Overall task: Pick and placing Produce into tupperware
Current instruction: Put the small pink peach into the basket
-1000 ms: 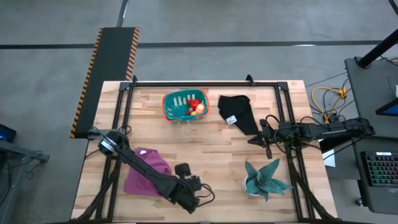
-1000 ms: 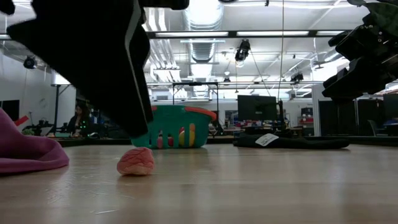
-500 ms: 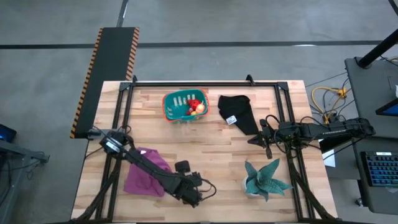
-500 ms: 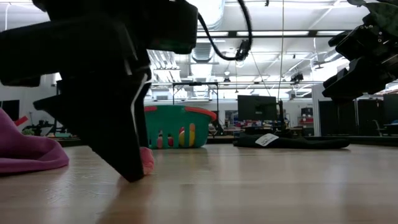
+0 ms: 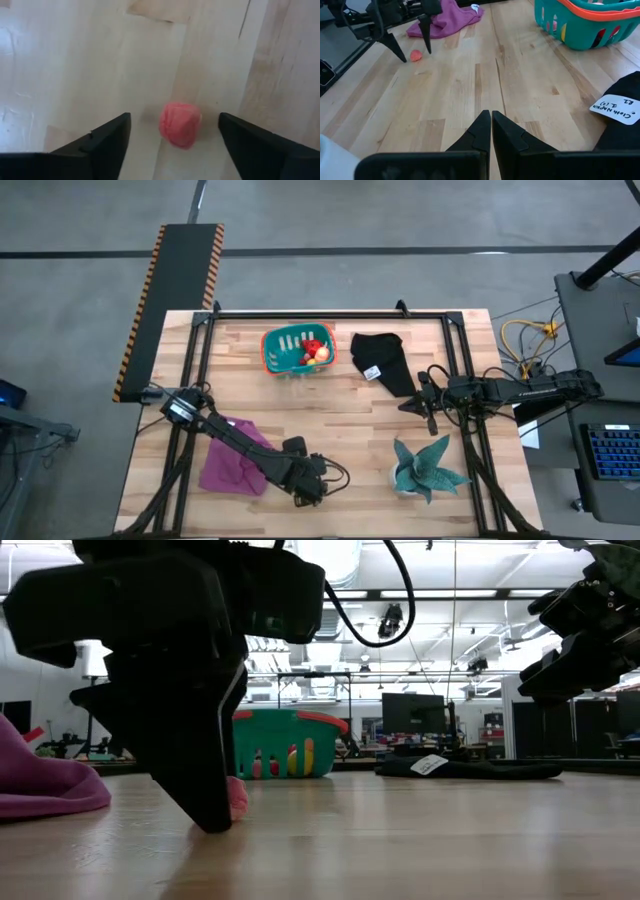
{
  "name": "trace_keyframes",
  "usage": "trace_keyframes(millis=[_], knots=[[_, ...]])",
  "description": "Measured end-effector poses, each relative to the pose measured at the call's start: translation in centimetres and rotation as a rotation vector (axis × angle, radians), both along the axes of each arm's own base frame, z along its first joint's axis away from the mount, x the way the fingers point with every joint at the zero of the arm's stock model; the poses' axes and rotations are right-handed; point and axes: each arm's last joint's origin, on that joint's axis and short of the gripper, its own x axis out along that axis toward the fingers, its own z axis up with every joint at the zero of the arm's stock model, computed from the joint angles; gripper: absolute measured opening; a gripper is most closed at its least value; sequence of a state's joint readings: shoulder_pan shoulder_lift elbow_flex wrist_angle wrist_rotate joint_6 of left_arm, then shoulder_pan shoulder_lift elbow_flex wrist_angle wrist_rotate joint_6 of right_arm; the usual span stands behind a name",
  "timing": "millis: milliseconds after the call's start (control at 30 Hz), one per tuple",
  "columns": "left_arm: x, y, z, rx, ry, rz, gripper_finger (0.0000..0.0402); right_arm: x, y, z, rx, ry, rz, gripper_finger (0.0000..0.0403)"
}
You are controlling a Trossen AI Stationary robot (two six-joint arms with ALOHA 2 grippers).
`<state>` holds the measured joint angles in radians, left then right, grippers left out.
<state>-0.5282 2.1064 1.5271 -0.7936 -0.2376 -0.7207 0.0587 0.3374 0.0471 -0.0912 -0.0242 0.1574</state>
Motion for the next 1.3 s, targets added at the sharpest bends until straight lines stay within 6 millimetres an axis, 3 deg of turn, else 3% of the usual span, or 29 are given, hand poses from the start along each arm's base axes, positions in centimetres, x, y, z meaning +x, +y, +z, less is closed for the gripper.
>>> trace_keyframes(millis=[333, 667, 1100, 1300], knots=[[0.1, -0.2, -0.1, -0.016, -0.004, -0.004, 0.0172, 0.0, 0.0, 0.0, 0.0, 0.0, 0.0, 0.0009], [0.0, -0.1, -0.1, -0.013, 0.001, 0.001, 0.0091, 0.0, 0.0, 0.0, 0.0, 0.0, 0.0, 0.0009], [0.4, -0.1, 0.8, 0.01, -0.098, 0.016, 0.0072, 0.0, 0.0, 0.0, 0.0, 0.0, 0.0, 0.0009], [0.4, 0.2, 3.0, 0.057, -0.197, 0.028, 0.0072, 0.0, 0.0, 0.0, 0.0, 0.0, 0.0, 0.0009]])
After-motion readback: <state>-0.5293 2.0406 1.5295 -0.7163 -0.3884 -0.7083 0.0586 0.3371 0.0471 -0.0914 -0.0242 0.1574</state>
